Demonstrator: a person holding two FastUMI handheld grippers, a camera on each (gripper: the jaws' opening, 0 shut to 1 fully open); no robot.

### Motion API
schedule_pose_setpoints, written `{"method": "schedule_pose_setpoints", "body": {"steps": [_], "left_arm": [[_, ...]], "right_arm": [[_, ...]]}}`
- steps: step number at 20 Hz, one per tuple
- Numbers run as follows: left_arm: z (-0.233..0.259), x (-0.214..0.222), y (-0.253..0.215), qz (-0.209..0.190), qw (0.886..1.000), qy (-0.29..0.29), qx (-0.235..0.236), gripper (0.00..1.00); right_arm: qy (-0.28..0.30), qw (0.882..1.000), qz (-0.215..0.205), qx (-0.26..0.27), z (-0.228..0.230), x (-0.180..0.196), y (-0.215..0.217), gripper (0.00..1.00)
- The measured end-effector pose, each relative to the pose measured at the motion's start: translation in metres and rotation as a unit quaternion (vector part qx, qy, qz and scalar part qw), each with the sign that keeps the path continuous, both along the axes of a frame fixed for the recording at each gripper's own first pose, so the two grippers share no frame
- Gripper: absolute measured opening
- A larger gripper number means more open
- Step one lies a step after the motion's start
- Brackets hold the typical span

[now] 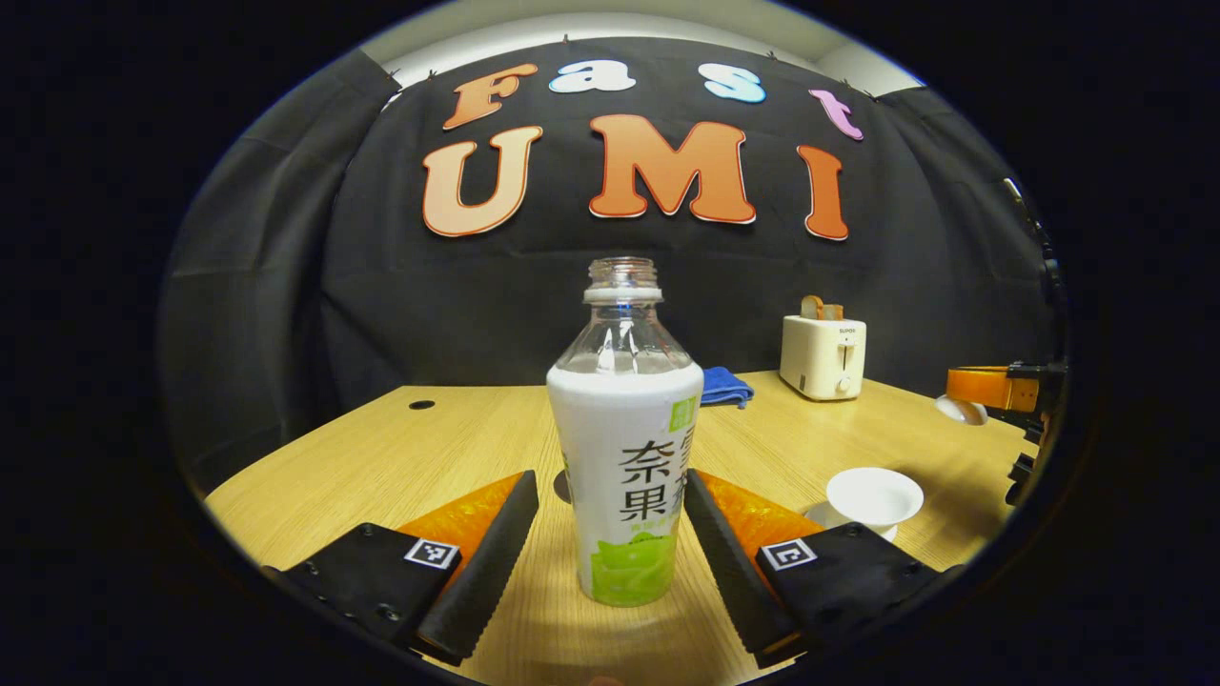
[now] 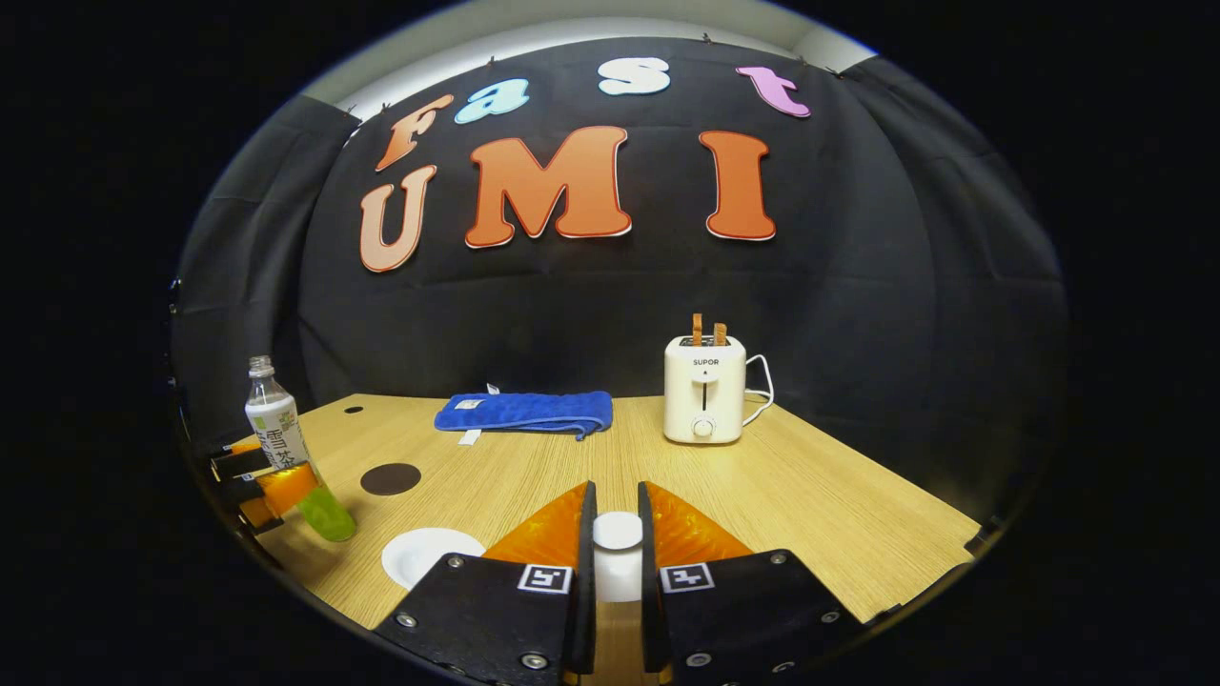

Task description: Open the teacup lid with one hand, grasp the water bottle and pour water into the teacup with the other hand; after pouring, place the water bottle on the coaster and then close the teacup lid.

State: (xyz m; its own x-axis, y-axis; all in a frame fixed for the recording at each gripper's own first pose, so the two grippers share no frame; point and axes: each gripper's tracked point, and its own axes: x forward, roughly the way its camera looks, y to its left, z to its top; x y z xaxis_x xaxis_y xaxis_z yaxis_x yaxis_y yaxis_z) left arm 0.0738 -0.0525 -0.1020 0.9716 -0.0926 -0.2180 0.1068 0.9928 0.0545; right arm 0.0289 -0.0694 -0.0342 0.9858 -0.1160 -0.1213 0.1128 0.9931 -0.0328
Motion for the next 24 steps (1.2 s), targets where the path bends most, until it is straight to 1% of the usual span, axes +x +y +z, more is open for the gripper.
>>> {"method": "schedule_pose_setpoints", "body": {"steps": [2, 3, 4, 5, 6, 7, 10, 12, 15, 17, 19, 22, 24], "left_arm": [[-0.012, 0.005, -0.003, -0.006, 1.0, 0.015, -0.006, 0.99], [-0.008, 0.001, -0.003, -0.004, 1.0, 0.013, -0.004, 0.85], [-0.008, 0.004, -0.004, -0.013, 1.0, 0.011, -0.003, 0.7], [-0.008, 0.006, -0.004, -0.019, 1.0, 0.012, 0.004, 0.67], [-0.006, 0.006, -0.002, -0.022, 1.0, 0.012, 0.019, 0.67], [-0.002, 0.006, 0.0, -0.024, 0.999, 0.009, 0.043, 0.62], [0.022, 0.007, -0.001, -0.043, 0.992, -0.016, 0.118, 0.63], [0.032, 0.006, -0.002, -0.058, 0.983, -0.021, 0.175, 0.63], [0.035, 0.009, -0.004, -0.081, 0.965, -0.025, 0.25, 0.61], [0.032, 0.011, -0.009, -0.098, 0.949, -0.022, 0.3, 0.62], [0.024, 0.011, -0.015, -0.12, 0.929, -0.017, 0.348, 0.62], [0.019, 0.013, -0.024, -0.15, 0.895, -0.022, 0.419, 0.63], [0.017, 0.014, -0.029, -0.167, 0.873, -0.023, 0.457, 0.63]], "right_arm": [[0.002, 1.0, 0.0, 0.0, -0.002, 0.0, -0.001, 0.19], [0.003, 1.0, -0.001, 0.0, -0.002, 0.0, -0.002, 0.19], [0.003, 1.0, -0.001, 0.001, -0.002, -0.001, -0.002, 0.19], [0.001, 1.0, -0.001, 0.001, -0.001, -0.002, -0.002, 0.19], [0.0, 1.0, -0.001, 0.001, 0.001, -0.002, -0.002, 0.19], [-0.001, 1.0, -0.001, 0.002, 0.002, -0.003, -0.003, 0.19], [-0.006, 1.0, -0.002, 0.007, 0.007, -0.005, -0.005, 0.19], [-0.01, 1.0, -0.006, 0.01, 0.01, -0.007, -0.009, 0.19], [-0.016, 1.0, -0.013, 0.014, 0.014, -0.01, -0.016, 0.19], [-0.015, 1.0, -0.018, 0.018, 0.014, -0.012, -0.021, 0.19], [-0.013, 0.999, -0.021, 0.021, 0.013, -0.012, -0.024, 0.19], [-0.014, 0.999, -0.023, 0.024, 0.014, -0.014, -0.027, 0.19], [-0.014, 0.999, -0.023, 0.026, 0.014, -0.014, -0.028, 0.19]]}}
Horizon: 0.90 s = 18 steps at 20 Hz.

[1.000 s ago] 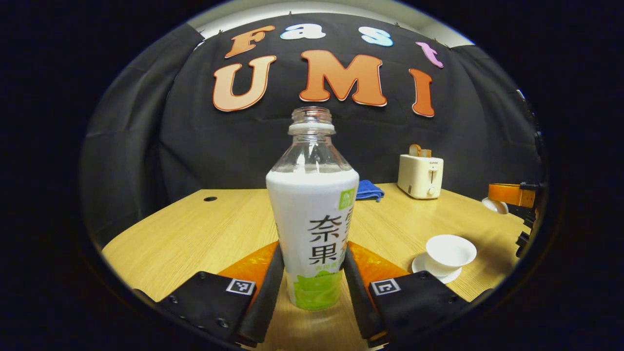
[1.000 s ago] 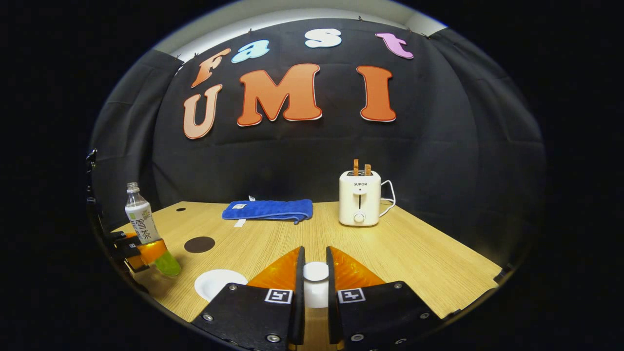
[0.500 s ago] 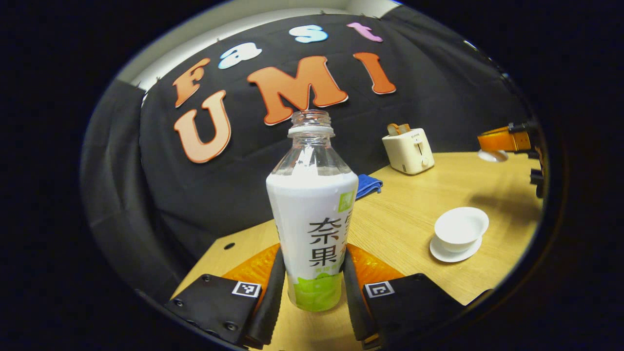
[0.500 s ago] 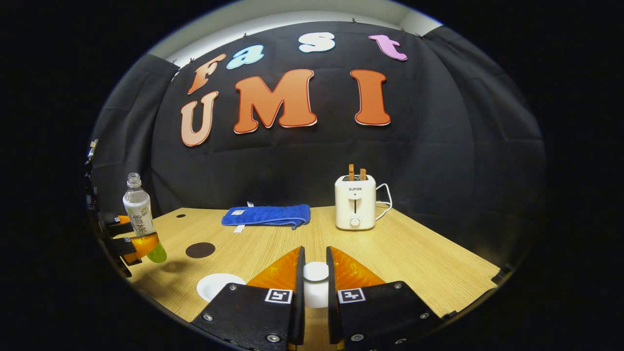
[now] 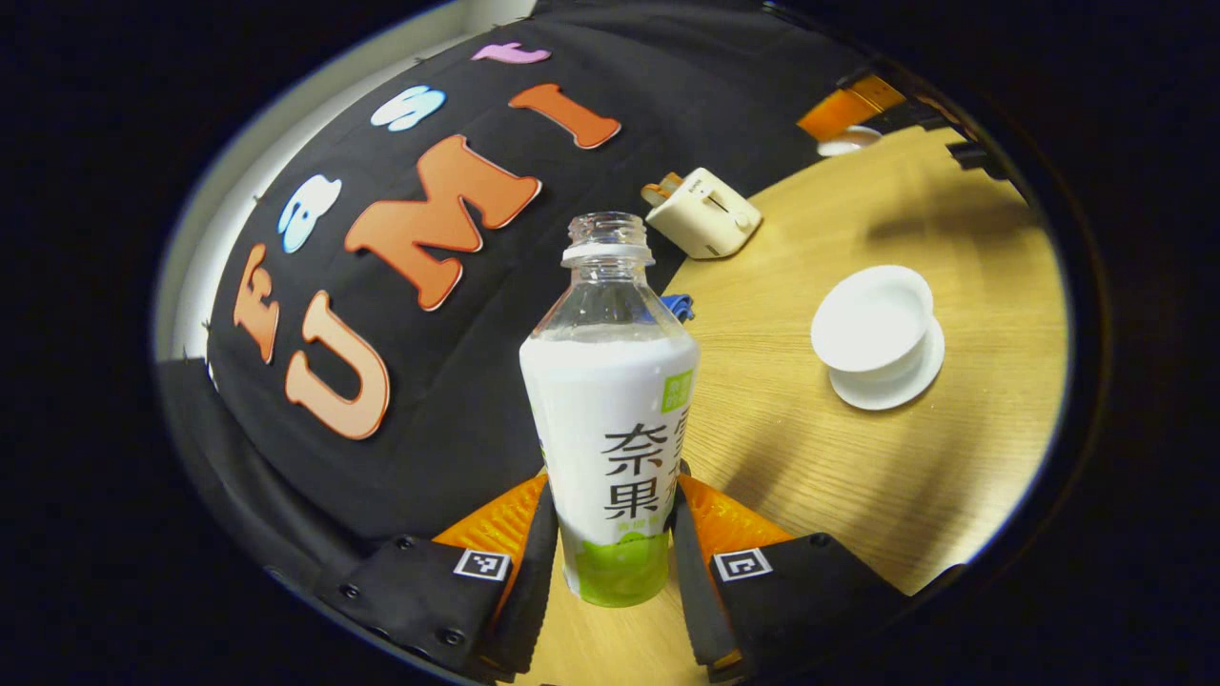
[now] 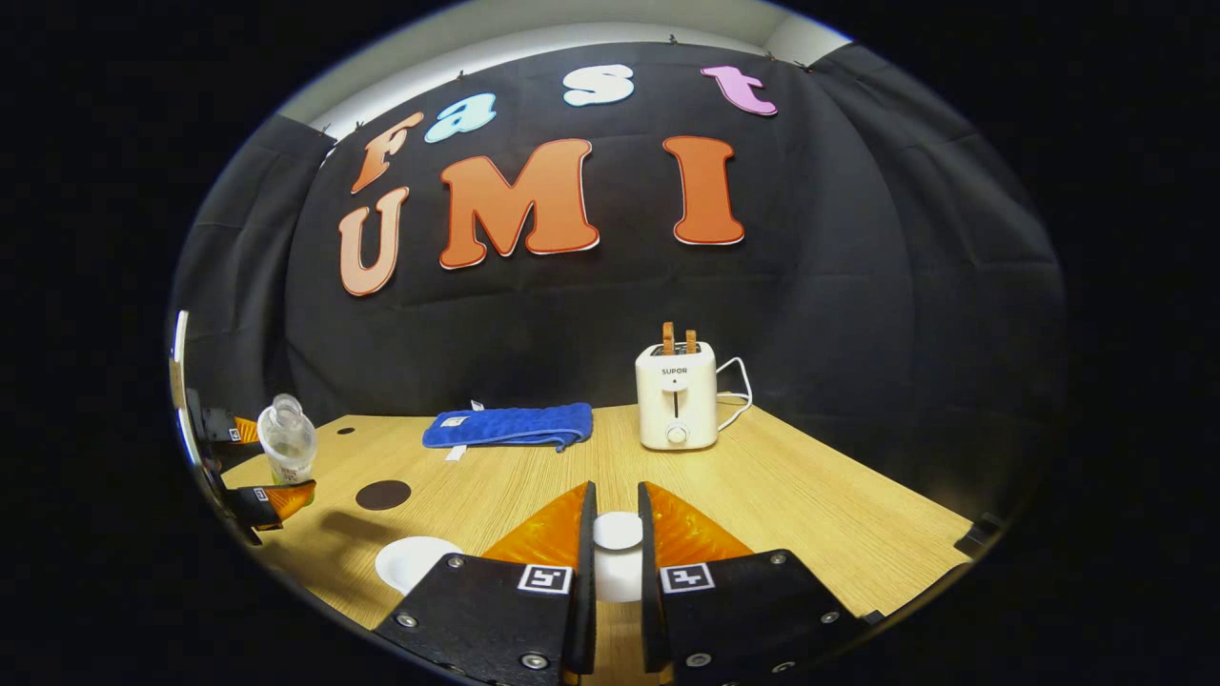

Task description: Open the teacup lid with one hand, grasp the water bottle and pour water into the teacup with the other hand; after pouring, place the water bottle on the coaster and then close the teacup lid.

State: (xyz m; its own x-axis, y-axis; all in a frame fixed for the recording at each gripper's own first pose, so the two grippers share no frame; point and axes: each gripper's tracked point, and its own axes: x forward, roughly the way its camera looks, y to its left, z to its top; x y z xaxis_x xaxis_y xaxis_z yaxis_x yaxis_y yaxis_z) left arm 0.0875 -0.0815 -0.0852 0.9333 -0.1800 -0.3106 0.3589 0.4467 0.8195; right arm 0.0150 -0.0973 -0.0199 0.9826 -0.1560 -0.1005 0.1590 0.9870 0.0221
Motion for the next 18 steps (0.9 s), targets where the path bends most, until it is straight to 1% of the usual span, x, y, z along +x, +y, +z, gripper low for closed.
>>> {"method": "schedule_pose_setpoints", "body": {"steps": [4, 5, 8, 9, 10, 11, 12, 14, 16, 18], "left_arm": [[-0.007, -0.001, -0.007, -0.031, 0.997, 0.003, 0.071, 0.63], [-0.009, -0.001, -0.011, -0.039, 0.995, 0.001, 0.09, 0.61], [-0.009, -0.001, -0.017, -0.062, 0.987, -0.008, 0.146, 0.62], [-0.009, 0.0, -0.02, -0.067, 0.985, -0.008, 0.159, 0.65], [-0.009, 0.003, -0.022, -0.073, 0.982, -0.009, 0.174, 0.63], [-0.008, 0.006, -0.022, -0.077, 0.978, -0.01, 0.191, 0.63], [-0.005, 0.008, -0.023, -0.084, 0.974, -0.012, 0.21, 0.62], [-0.002, 0.009, -0.023, -0.094, 0.965, -0.016, 0.244, 0.64], [-0.004, 0.008, -0.026, -0.107, 0.956, -0.012, 0.273, 0.64], [-0.007, 0.011, -0.031, -0.121, 0.945, -0.011, 0.303, 0.62]], "right_arm": [[0.002, 1.0, -0.005, 0.004, -0.001, -0.001, -0.005, 0.19], [0.003, 1.0, -0.006, 0.005, -0.002, -0.001, -0.005, 0.19], [0.005, 1.0, -0.004, 0.006, -0.002, -0.002, -0.005, 0.19], [0.005, 1.0, -0.003, 0.006, -0.002, -0.002, -0.004, 0.19], [0.005, 1.0, -0.003, 0.006, -0.002, -0.002, -0.005, 0.19], [0.004, 1.0, -0.004, 0.006, -0.001, -0.002, -0.005, 0.19], [0.004, 1.0, -0.004, 0.007, -0.001, -0.003, -0.006, 0.19], [0.005, 1.0, -0.004, 0.009, -0.002, -0.003, -0.006, 0.19], [0.006, 1.0, -0.004, 0.008, -0.002, -0.002, -0.006, 0.19], [0.009, 1.0, -0.003, 0.008, -0.003, -0.002, -0.005, 0.19]]}}
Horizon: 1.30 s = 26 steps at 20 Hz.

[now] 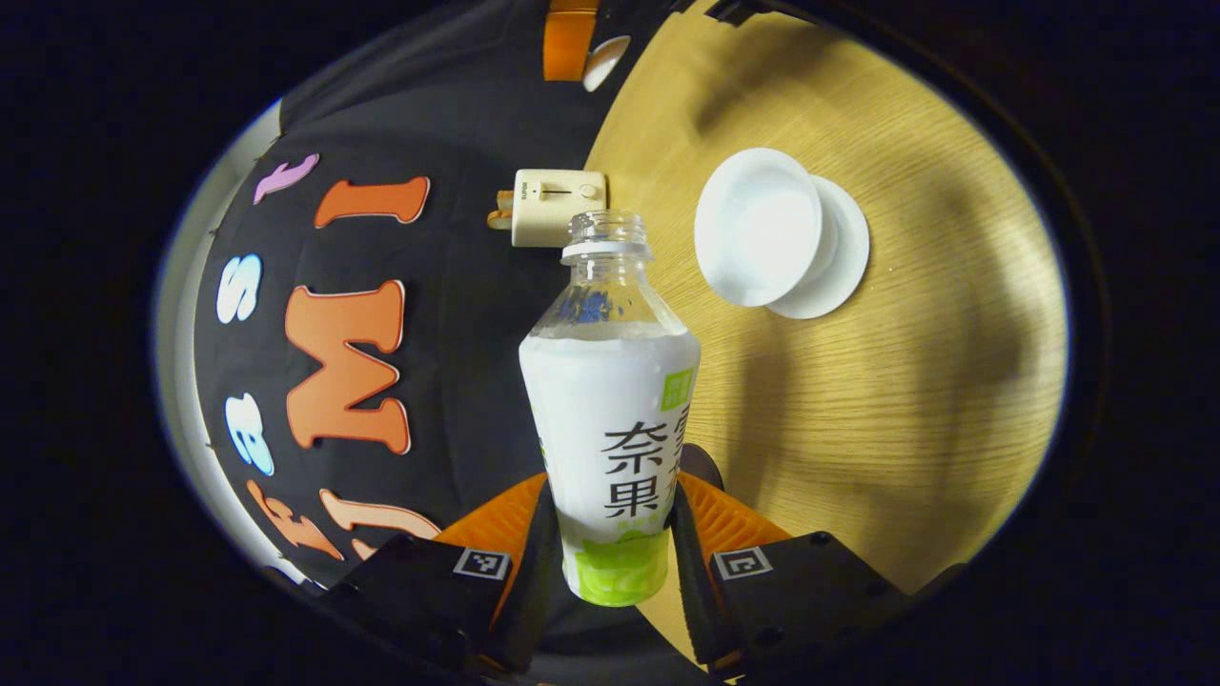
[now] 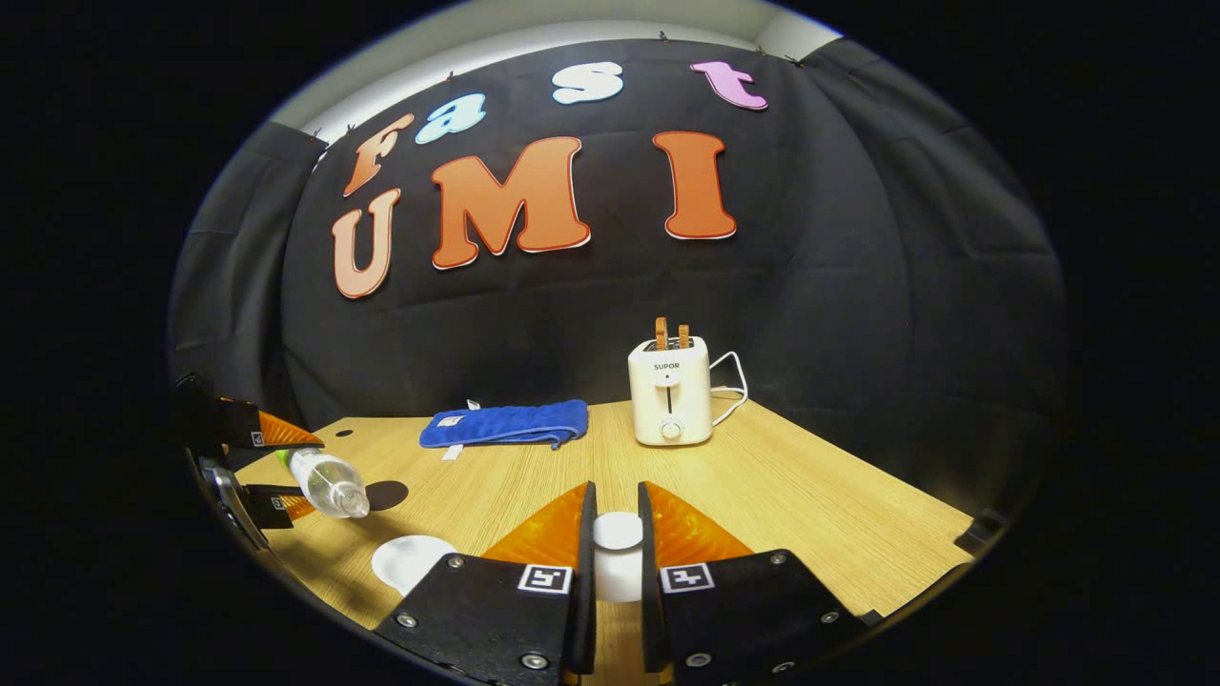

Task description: Open the teacup lid with one hand, grasp the water bottle and pour water into the teacup with the other hand; after pouring, place the water bottle on the coaster and then close the teacup lid.

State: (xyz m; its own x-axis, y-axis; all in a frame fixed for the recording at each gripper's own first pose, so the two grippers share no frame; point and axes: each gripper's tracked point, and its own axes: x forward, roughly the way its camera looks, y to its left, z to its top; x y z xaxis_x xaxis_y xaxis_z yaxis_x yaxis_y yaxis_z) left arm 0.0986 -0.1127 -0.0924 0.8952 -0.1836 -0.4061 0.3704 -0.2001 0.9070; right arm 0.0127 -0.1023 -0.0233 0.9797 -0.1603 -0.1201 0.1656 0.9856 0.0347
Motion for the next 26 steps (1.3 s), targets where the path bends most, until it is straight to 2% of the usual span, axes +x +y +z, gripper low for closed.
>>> {"method": "schedule_pose_setpoints", "body": {"steps": [7, 11, 17, 21, 26], "left_arm": [[-0.001, 0.004, -0.005, -0.021, 0.997, -0.005, 0.067, 0.63], [-0.003, 0.009, -0.004, -0.027, 0.992, -0.007, 0.125, 0.63], [0.01, 0.012, -0.016, -0.054, 0.98, -0.03, 0.188, 0.63], [0.017, 0.007, -0.024, -0.074, 0.966, -0.054, 0.24, 0.63], [0.024, 0.003, -0.035, -0.094, 0.957, -0.074, 0.266, 0.63]], "right_arm": [[0.005, 1.0, 0.004, -0.005, -0.002, 0.001, 0.003, 0.19], [0.004, 1.0, 0.005, -0.003, -0.002, 0.0, 0.004, 0.19], [0.008, 1.0, 0.006, -0.005, -0.004, 0.0, 0.005, 0.19], [0.009, 1.0, 0.008, -0.006, -0.004, 0.0, 0.005, 0.19], [0.008, 1.0, 0.007, -0.005, -0.003, -0.001, 0.004, 0.19]]}}
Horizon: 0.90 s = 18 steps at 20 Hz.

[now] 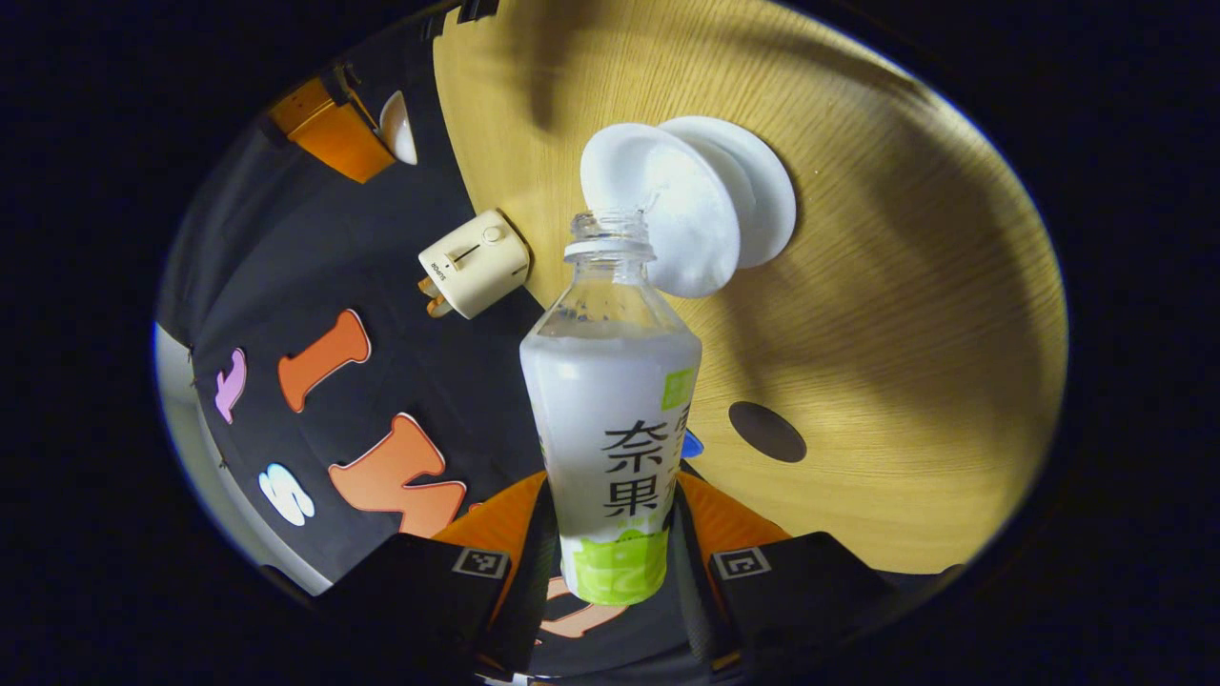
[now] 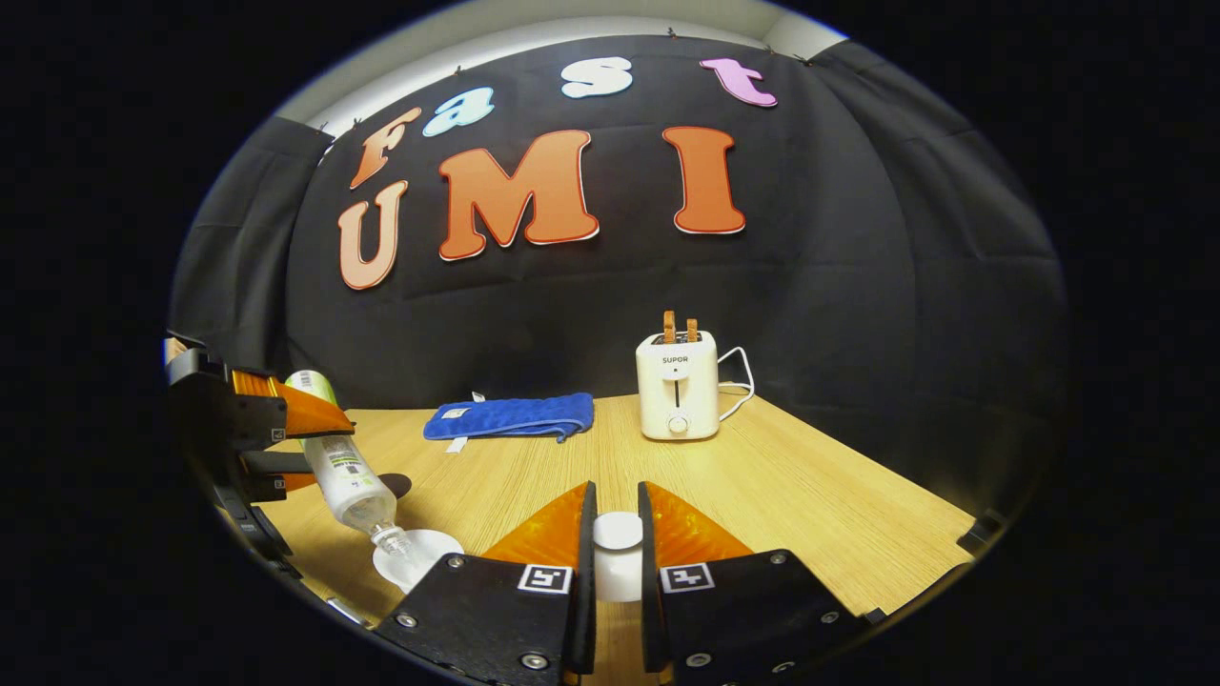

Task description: Open the teacup lid with one hand, grasp the water bottle and pour water into the teacup with the other hand; after pouring, place the water bottle on the coaster and then close the teacup lid.

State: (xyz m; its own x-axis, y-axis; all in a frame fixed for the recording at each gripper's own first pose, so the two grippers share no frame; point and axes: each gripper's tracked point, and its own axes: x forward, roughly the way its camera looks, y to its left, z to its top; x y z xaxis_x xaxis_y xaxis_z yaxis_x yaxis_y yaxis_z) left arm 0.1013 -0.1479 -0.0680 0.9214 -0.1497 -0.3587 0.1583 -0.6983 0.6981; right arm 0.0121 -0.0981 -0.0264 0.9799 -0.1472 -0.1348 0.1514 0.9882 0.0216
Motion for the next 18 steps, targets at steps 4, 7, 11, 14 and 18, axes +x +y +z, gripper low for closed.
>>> {"method": "schedule_pose_setpoints", "body": {"steps": [4, 7, 11, 14, 18], "left_arm": [[0.011, -0.004, -0.005, -0.02, 0.999, -0.025, 0.032, 0.63], [0.009, -0.001, -0.007, -0.019, 0.999, -0.024, 0.039, 0.63], [0.002, 0.0, -0.002, -0.004, 1.0, 0.002, 0.004, 0.63], [-0.009, 0.004, 0.009, 0.03, 0.998, 0.026, -0.052, 0.63], [-0.036, -0.002, 0.026, 0.089, 0.982, 0.07, -0.149, 0.63]], "right_arm": [[0.002, 1.0, 0.002, -0.001, 0.0, 0.0, 0.001, 0.19], [0.002, 1.0, 0.011, 0.005, -0.001, -0.001, 0.006, 0.19], [0.001, 1.0, 0.01, 0.007, 0.0, -0.001, 0.004, 0.19], [0.0, 1.0, 0.005, 0.011, 0.001, -0.001, -0.001, 0.19], [0.001, 1.0, 0.002, 0.021, -0.001, -0.001, -0.005, 0.19]]}}
